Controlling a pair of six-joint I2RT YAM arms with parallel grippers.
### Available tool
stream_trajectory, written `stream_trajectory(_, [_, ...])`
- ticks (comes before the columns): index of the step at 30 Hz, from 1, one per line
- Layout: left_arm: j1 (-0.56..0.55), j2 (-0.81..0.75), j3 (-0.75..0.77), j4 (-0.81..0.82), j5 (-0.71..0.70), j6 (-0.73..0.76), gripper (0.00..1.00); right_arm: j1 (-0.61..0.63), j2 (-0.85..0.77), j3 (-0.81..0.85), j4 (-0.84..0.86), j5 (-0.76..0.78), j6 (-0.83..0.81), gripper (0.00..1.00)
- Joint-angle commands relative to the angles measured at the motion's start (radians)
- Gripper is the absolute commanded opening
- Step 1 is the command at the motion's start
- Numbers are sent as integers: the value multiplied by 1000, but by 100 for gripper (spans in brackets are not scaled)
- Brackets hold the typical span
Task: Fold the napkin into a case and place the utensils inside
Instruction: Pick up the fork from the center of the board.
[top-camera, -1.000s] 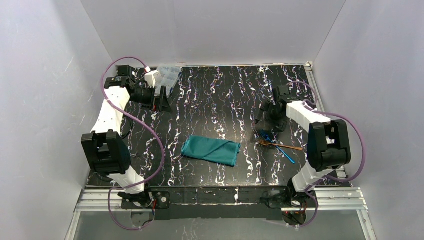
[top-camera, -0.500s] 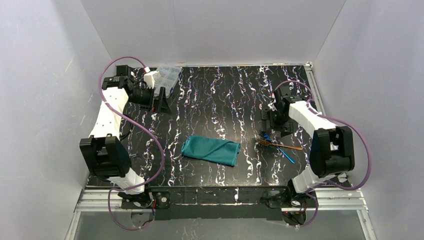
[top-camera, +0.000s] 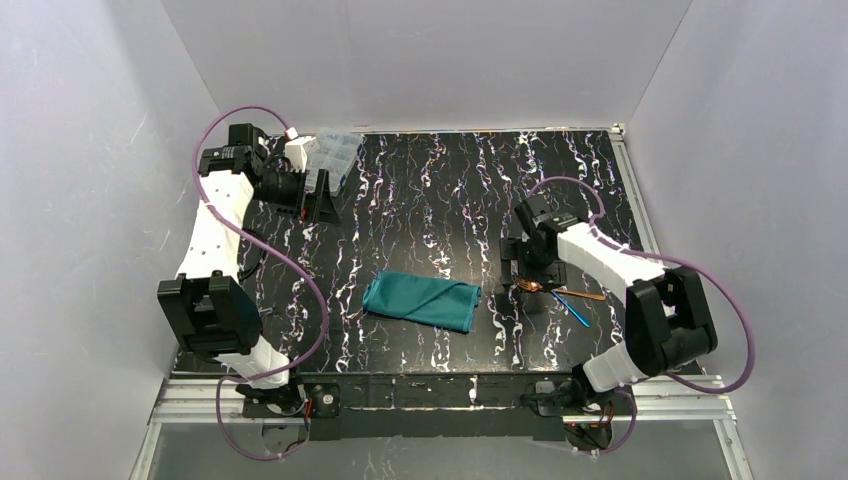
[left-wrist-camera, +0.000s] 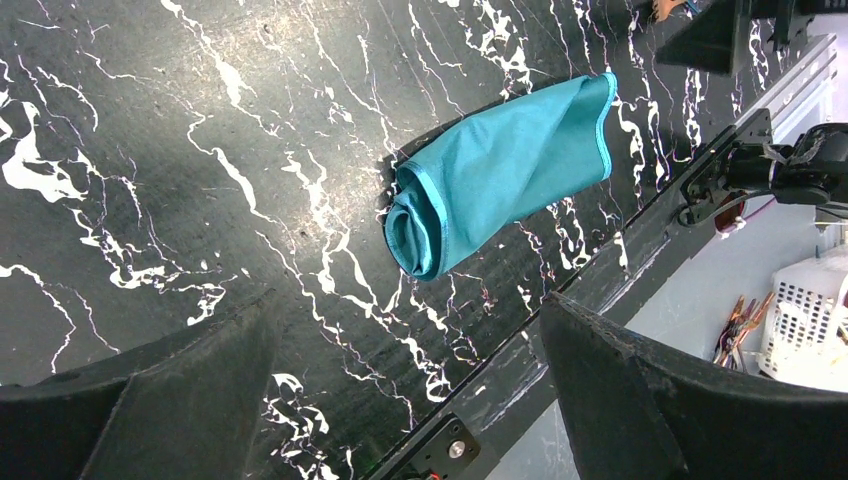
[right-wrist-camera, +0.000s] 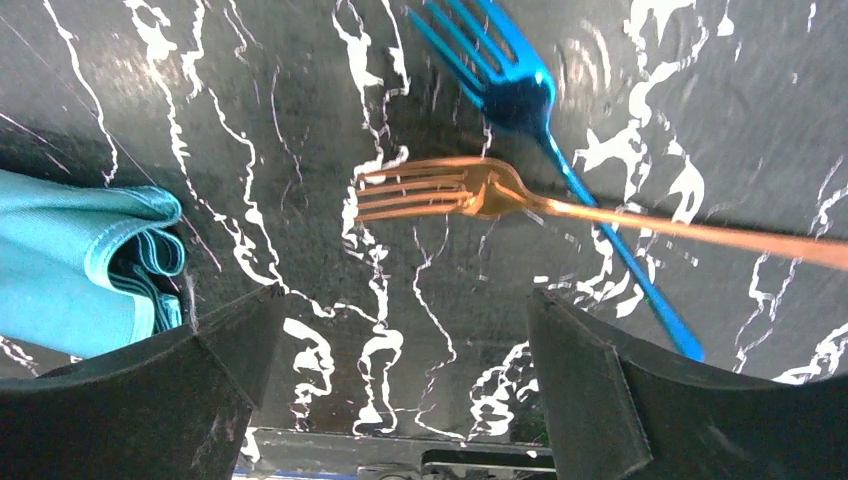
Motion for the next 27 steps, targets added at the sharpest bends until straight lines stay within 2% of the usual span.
stream_trajectory(1, [5,-39,42,-55,2,13,99,97,-117,-52,57,206,214,95])
stream_trajectory(5, [5,-37,55,-68,-1,9,99,154,-102,-73,125,333,256,86])
stream_trajectory(8, [5,-38,62,-74,-4,6,99,186,-34,-62,145,366,244,70])
stream_trajectory(10, [5,-37,65,-76,-9,4,99,212,5,-50,146,387,231,63])
stream_trajectory(18, [5,-34,73,-88,-25,2,99,261,66,-45,154,470,215,62])
stream_trajectory(20, [5,-34,77,-93,-30,4,99,269,78,-47,156,496,211,58])
stream_trajectory(23, [5,-35,83,-100,-32,8,99,280,99,-42,155,536,202,45])
stream_trajectory(27, [5,-34,92,-106,-34,8,98,290,124,-33,157,560,186,38])
